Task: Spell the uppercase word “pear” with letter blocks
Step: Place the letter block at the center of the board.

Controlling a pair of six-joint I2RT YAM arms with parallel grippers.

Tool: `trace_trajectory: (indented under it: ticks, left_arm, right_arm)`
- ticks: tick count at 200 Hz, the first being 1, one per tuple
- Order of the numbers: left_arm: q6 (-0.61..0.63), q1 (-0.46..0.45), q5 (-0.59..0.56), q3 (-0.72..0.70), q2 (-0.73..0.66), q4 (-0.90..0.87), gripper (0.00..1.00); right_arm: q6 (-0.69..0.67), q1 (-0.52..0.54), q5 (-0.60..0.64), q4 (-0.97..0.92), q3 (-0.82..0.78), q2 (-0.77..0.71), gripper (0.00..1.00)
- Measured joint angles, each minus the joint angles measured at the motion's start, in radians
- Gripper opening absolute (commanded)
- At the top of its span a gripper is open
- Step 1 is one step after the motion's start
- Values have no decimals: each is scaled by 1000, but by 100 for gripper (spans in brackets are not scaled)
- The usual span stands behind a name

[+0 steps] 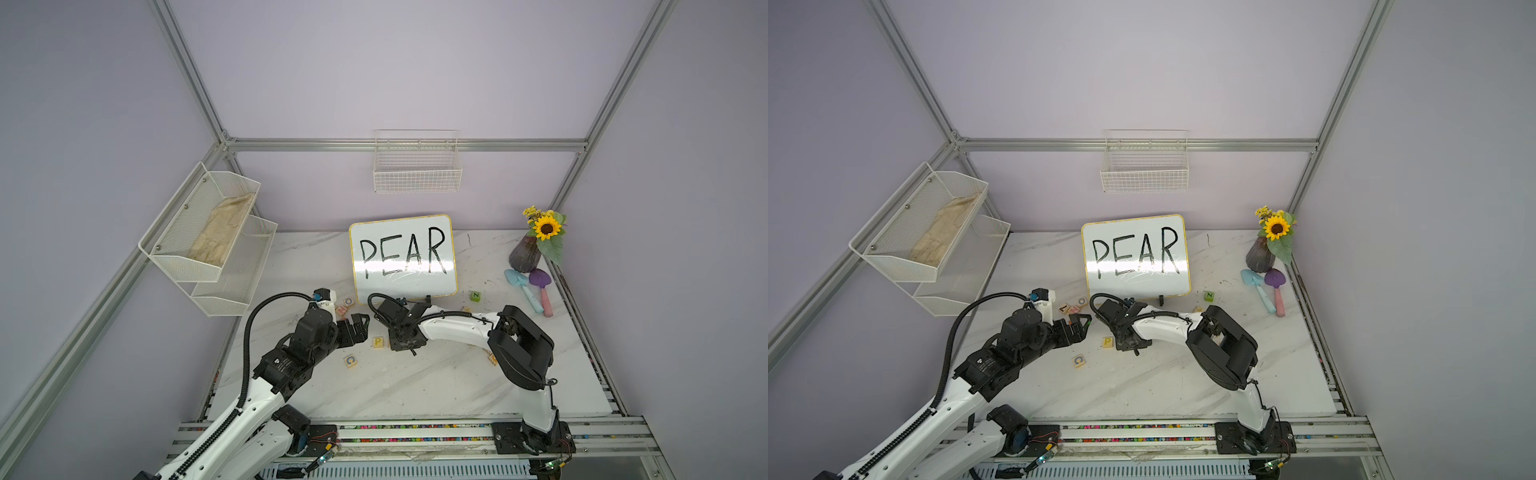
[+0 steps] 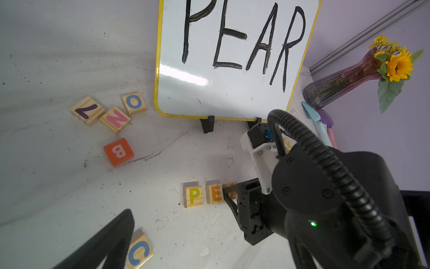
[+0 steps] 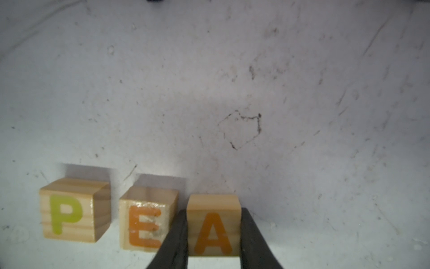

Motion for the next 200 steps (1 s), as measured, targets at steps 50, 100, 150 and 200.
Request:
trace_trajectory:
  ticks: [50, 100, 150, 200]
  left_arm:
    - [0, 0, 0, 0, 0, 3, 100]
    - [0, 0, 0, 0, 0, 3, 100]
    - [0, 0, 0, 0, 0, 3, 100]
    - [0, 0, 0, 0, 0, 4, 100]
  right_arm:
    - [12, 2, 0, 4, -4, 0, 35]
    - [14, 2, 2, 5, -4, -1, 35]
    - [15, 3, 5, 7, -25, -16, 37]
    - [17, 3, 5, 8, -29, -18, 37]
